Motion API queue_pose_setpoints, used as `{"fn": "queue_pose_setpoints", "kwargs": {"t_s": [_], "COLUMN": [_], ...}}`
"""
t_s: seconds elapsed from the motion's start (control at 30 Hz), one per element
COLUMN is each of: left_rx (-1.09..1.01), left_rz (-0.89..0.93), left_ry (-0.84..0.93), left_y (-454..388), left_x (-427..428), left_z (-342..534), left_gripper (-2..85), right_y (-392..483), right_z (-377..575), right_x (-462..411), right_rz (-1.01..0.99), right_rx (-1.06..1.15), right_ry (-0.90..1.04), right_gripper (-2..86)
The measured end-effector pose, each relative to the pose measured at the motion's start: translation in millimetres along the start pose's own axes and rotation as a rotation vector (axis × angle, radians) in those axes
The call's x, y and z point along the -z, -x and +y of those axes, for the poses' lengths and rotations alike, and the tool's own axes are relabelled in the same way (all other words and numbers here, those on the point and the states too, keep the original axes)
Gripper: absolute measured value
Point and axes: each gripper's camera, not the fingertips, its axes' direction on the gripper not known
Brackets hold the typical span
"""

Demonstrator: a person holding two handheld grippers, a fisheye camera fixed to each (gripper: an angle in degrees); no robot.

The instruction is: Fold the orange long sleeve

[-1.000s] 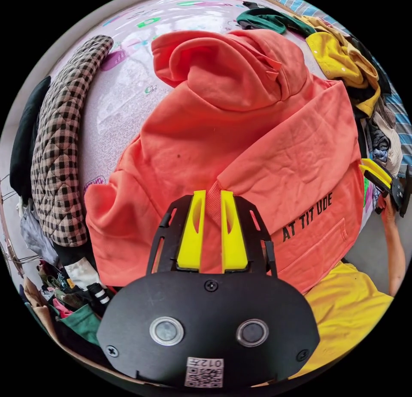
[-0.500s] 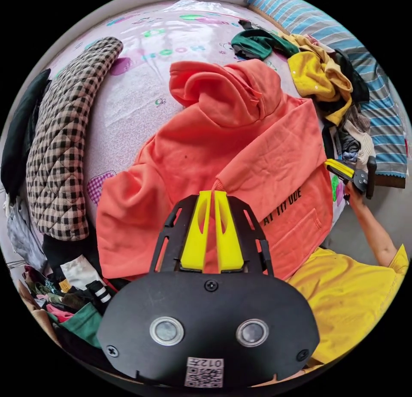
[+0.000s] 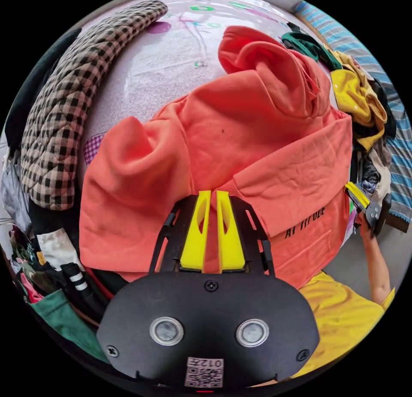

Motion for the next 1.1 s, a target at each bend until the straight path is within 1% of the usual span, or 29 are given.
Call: {"fn": "queue_pose_setpoints", "kwargs": {"t_s": [0.07,0.13,0.17,0.2,0.27,0.33,0.4,0.43,0.47,0.53,0.6,0.67,0.77,0.83,0.87,0.9,0.93,1.0,1.1], "left_rx": [0.038,0.097,0.116,0.128,0.139,0.067,-0.02,-0.058,-0.052,-0.01,0.04,0.053,0.063,0.082,0.063,0.051,0.025,-0.003,0.034], "left_rz": [-0.022,-0.113,-0.12,-0.104,0.041,0.139,0.066,-0.047,-0.151,-0.218,-0.176,-0.092,-0.046,-0.078,-0.094,-0.095,-0.096,-0.131,-0.164], "left_ry": [-0.024,-0.027,-0.052,-0.077,-0.251,-0.291,-0.213,-0.173,-0.156,-0.144,-0.145,-0.154,-0.126,-0.14,-0.177,-0.194,-0.208,-0.186,-0.127], "left_y": [5,11,14,15,6,-17,-50,-69,-80,-80,-68,-53,-42,-42,-45,-48,-52,-57,-52], "left_x": [6,16,27,34,61,59,41,27,14,-1,-7,-6,1,15,25,29,33,28,9], "left_z": [10,20,31,38,69,78,72,67,63,59,60,62,65,71,76,78,79,73,61], "left_gripper": [0.4,0.4,0.4,0.4,0.4,0.4,0.4,0.4,0.4,0.4,0.4,0.4,0.4,0.5,0.5,0.5,0.5,0.5,0.6], "right_y": [3,3,1,0,-5,-10,-13,-14,-15,-17,-22,-31,-41,-49,-60,-66,-78,-92,-107], "right_z": [3,3,1,0,-4,-5,-4,-3,-3,-2,-1,1,5,2,0,-1,-3,-13,-41], "right_x": [-1,-1,-2,-2,-3,-3,-4,-4,-5,-5,-6,-7,-7,-2,7,13,27,37,32], "right_rz": [0.022,0.019,0.016,0.014,0.001,-0.017,-0.023,-0.021,-0.014,-0.007,-0.018,-0.045,-0.056,-0.079,-0.124,-0.146,-0.174,-0.188,-0.196], "right_rx": [-0.002,-0.018,-0.028,-0.03,-0.035,-0.046,-0.045,-0.038,-0.028,-0.024,-0.051,-0.095,-0.087,-0.042,-0.052,-0.06,-0.074,-0.076,-0.052], "right_ry": [-0.023,-0.022,-0.014,-0.009,0.01,0.012,0.004,-0.002,-0.007,-0.013,-0.022,-0.038,-0.05,0.021,0.03,0.012,-0.046,-0.087,0.001], "right_gripper": [2.5,2.5,2.5,2.5,2.6,2.6,2.7,2.6,2.6,2.6,2.6,2.5,2.5,2.5,2.6,2.6,2.7,2.9,3.5]}}
